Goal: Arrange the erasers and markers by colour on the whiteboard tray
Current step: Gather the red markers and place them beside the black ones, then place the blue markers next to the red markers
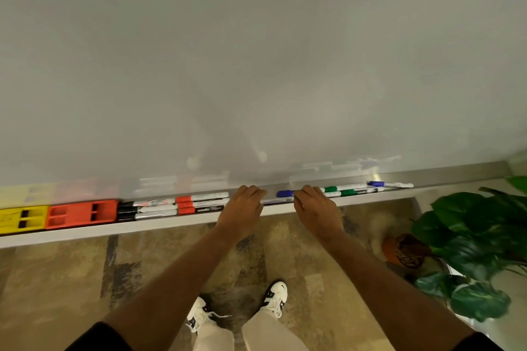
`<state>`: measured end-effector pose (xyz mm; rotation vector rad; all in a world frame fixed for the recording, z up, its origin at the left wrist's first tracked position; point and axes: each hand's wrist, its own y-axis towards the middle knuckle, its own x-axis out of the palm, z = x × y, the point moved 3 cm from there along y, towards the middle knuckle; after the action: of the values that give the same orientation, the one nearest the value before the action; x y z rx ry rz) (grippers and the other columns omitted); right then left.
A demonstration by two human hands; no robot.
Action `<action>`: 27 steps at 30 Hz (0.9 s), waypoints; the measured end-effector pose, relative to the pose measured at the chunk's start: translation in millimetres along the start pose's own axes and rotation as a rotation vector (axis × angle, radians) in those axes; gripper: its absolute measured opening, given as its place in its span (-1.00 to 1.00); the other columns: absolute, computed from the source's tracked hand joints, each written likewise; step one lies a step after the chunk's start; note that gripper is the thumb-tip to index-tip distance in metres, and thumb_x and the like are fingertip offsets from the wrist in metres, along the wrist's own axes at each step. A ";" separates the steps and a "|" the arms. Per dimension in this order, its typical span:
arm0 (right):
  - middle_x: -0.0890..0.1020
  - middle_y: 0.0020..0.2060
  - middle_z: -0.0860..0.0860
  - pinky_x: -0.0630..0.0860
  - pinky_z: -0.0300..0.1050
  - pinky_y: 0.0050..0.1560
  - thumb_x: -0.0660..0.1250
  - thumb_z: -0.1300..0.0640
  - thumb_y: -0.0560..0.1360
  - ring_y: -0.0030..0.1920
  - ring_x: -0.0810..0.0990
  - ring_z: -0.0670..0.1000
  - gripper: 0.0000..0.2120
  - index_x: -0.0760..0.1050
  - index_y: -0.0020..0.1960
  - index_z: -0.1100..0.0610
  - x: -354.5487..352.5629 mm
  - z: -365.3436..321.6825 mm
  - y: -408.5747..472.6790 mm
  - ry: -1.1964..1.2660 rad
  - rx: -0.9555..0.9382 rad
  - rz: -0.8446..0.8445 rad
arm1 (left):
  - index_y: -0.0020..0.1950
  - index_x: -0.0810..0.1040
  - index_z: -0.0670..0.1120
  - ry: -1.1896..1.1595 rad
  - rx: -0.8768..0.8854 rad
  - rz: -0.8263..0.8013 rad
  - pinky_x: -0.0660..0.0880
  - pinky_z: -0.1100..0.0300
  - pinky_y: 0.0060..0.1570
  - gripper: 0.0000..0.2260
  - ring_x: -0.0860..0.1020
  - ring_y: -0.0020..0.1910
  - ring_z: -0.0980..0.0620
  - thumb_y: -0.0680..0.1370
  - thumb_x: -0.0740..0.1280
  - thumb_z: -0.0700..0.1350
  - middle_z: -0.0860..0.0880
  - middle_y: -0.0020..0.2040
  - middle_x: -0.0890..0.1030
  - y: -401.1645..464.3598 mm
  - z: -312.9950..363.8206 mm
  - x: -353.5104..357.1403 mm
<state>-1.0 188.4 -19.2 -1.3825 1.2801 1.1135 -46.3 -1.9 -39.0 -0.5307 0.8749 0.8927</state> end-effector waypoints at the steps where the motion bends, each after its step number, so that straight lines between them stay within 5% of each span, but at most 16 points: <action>1: 0.61 -0.12 0.03 0.59 -0.11 -0.28 0.37 0.18 0.47 -0.13 0.57 0.03 -0.91 0.53 -0.02 0.10 -1.3 13.8 -5.2 0.011 0.013 -0.001 | 0.36 0.44 -0.10 0.018 0.000 -0.015 0.34 0.09 0.25 -0.69 0.37 0.25 -0.04 0.61 0.18 -0.16 -0.06 0.29 0.50 6.9 3.8 6.7; 11: 0.63 -0.04 0.09 0.58 -0.05 -0.12 0.26 0.21 0.56 -0.03 0.57 0.06 -0.85 0.58 0.04 0.19 -14.0 108.8 -27.9 0.086 0.105 0.005 | 0.22 0.53 -0.02 0.220 -0.023 -0.155 0.33 0.15 0.21 -0.79 0.37 0.18 -0.01 0.60 0.25 -0.13 -0.01 0.15 0.53 41.7 7.7 45.5; 17: 0.61 0.02 0.05 0.58 -0.03 -0.04 0.21 0.16 0.58 0.03 0.54 0.05 -0.80 0.56 0.12 0.13 1.1 111.8 3.3 0.167 0.082 -0.046 | 0.31 0.46 -0.04 0.320 -0.028 -0.232 0.35 0.04 0.28 -0.64 0.34 0.26 -0.06 0.52 0.32 -0.23 -0.05 0.24 0.42 39.7 8.9 48.6; 24: 0.61 0.13 0.12 0.54 0.09 0.09 0.28 0.23 0.52 0.18 0.50 0.15 -0.72 0.52 0.22 0.16 23.5 70.3 36.4 0.172 -0.151 -0.165 | 0.04 0.40 0.02 0.050 -0.163 -0.089 0.51 0.16 -0.31 -0.91 0.42 -0.27 0.14 0.60 0.14 -0.06 0.06 -0.04 0.34 8.9 15.2 24.3; 27: 0.58 0.18 0.08 0.47 0.04 0.17 0.32 0.25 0.47 0.21 0.48 0.12 -0.67 0.49 0.22 0.11 32.8 58.8 42.0 0.091 -0.203 -0.218 | 0.01 0.42 0.00 0.036 -0.203 -0.061 0.50 0.15 -0.38 -0.92 0.43 -0.32 0.15 0.59 0.15 -0.05 0.05 -0.07 0.37 -0.8 12.0 18.0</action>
<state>-43.1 239.1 -63.4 -1.6974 1.0705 1.0614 -34.6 14.3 -47.3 -0.7475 0.8012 0.9231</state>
